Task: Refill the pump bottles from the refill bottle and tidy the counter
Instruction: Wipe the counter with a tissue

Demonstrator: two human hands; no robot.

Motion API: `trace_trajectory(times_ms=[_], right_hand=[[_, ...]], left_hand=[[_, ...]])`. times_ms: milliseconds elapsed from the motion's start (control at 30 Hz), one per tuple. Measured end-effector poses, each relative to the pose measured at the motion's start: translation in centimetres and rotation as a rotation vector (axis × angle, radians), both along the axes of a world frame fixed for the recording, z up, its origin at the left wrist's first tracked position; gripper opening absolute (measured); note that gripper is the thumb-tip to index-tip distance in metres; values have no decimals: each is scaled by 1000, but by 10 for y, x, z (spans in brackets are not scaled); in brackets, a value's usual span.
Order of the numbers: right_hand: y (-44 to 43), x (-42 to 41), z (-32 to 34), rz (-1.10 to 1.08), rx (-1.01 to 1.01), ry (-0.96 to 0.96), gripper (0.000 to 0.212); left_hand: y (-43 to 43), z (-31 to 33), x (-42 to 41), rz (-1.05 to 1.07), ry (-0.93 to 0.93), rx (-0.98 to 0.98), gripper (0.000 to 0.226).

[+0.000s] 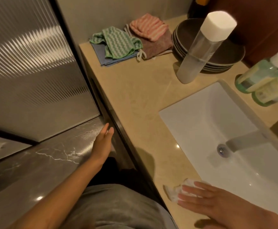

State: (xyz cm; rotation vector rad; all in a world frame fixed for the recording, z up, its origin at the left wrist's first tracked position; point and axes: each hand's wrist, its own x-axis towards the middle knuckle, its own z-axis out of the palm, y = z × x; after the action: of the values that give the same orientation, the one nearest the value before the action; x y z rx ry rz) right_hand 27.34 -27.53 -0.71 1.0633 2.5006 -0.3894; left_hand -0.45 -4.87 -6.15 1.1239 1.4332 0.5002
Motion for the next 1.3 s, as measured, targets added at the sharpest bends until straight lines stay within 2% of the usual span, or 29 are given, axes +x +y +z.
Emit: trace_trajectory(times_ms=[133,267,433,500,700,833,933,1033,1133,1200,1300], right_hand=[[26,0,14,24,-20,48,61],[87,-28,5,-89,-175,285,60],[189,-59,-12,-220,-17,269,62],[227,-66,-14,-352,17,287,62],[319,-90,-18,-972,148,339,60],[312,-128,-18,-1043,146,334,63],[292,-149,-18,-915,146,298,64],[270,-157,-14,-843,92,279,64],[248,-147,-5,-803,7,249,63],[242,-130,2,-865,-54,216,63],[256,-103,10,-1076,-86,203,66]], left_hand=[[-1,1,-9,28,-19,-16,46],[4,2,-14,33,-53,-24,45],[24,1,-19,20,-57,-34,44],[34,2,-20,3,-52,-32,43],[91,9,-27,-93,-56,39,45],[127,17,-24,-117,-17,140,47],[152,20,-19,-148,-12,276,49],[179,15,-14,-321,6,449,53],[197,7,-12,-575,120,532,63],[204,3,-14,-665,150,548,68],[210,1,-18,-716,101,502,74]])
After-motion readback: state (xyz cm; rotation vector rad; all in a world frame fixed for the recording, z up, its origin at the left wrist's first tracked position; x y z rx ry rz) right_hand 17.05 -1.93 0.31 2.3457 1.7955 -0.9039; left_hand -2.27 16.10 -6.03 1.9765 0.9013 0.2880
